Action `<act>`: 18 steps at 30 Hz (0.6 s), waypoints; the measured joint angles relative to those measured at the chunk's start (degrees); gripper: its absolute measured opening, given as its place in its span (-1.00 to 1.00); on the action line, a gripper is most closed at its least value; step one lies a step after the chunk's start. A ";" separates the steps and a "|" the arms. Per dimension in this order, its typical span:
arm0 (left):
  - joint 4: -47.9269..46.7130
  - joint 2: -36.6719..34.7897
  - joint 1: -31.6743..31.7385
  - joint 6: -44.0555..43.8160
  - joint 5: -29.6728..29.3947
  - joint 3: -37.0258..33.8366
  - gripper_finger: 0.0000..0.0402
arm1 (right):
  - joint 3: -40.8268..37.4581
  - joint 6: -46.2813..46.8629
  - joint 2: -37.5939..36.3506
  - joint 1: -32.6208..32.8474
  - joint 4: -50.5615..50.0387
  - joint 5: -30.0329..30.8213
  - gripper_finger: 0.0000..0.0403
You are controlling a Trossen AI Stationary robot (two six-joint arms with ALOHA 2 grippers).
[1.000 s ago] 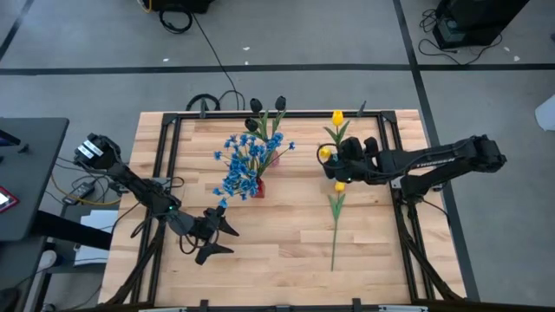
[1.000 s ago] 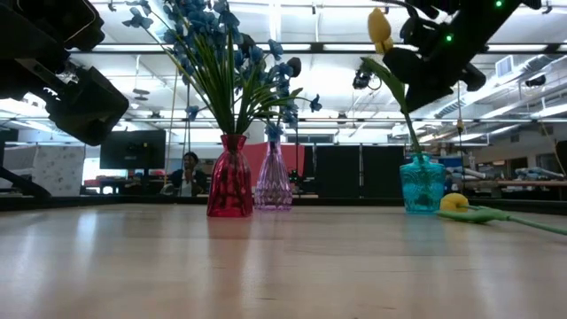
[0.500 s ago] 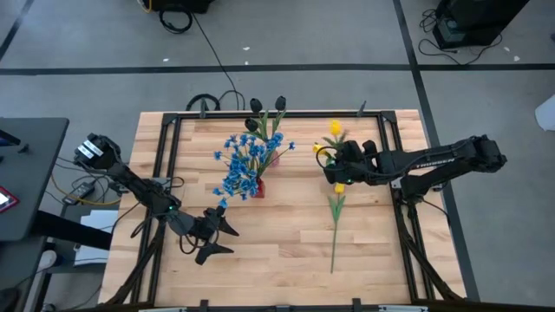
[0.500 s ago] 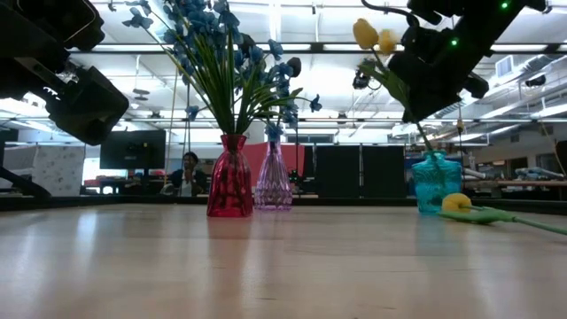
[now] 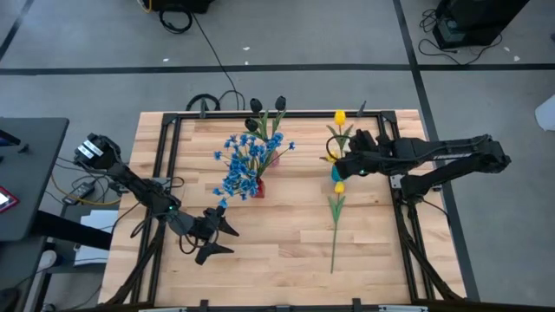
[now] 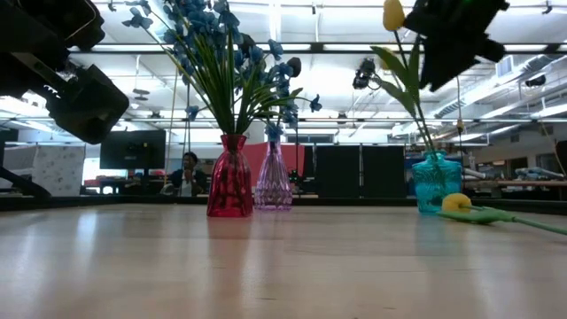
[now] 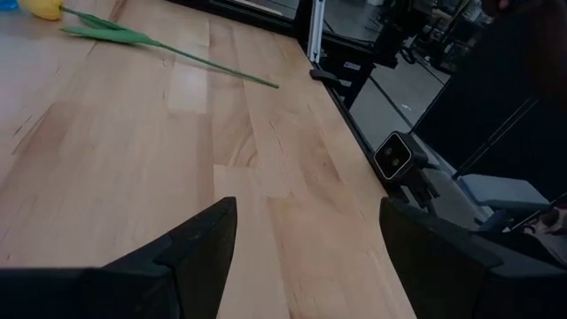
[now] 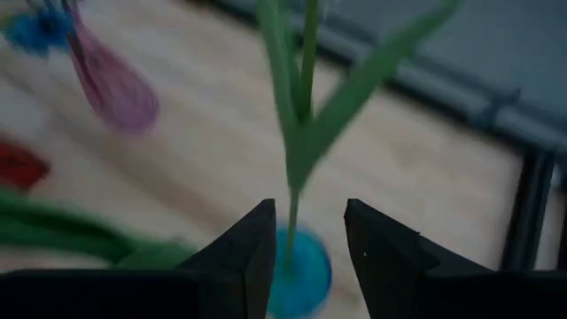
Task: Sort flowers into vase by color
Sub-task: Put the yellow tulip into the blue vase
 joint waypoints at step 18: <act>0.64 0.00 -0.07 -0.04 1.69 -0.01 0.40 | -6.95 25.06 10.19 15.26 9.40 -27.03 -0.27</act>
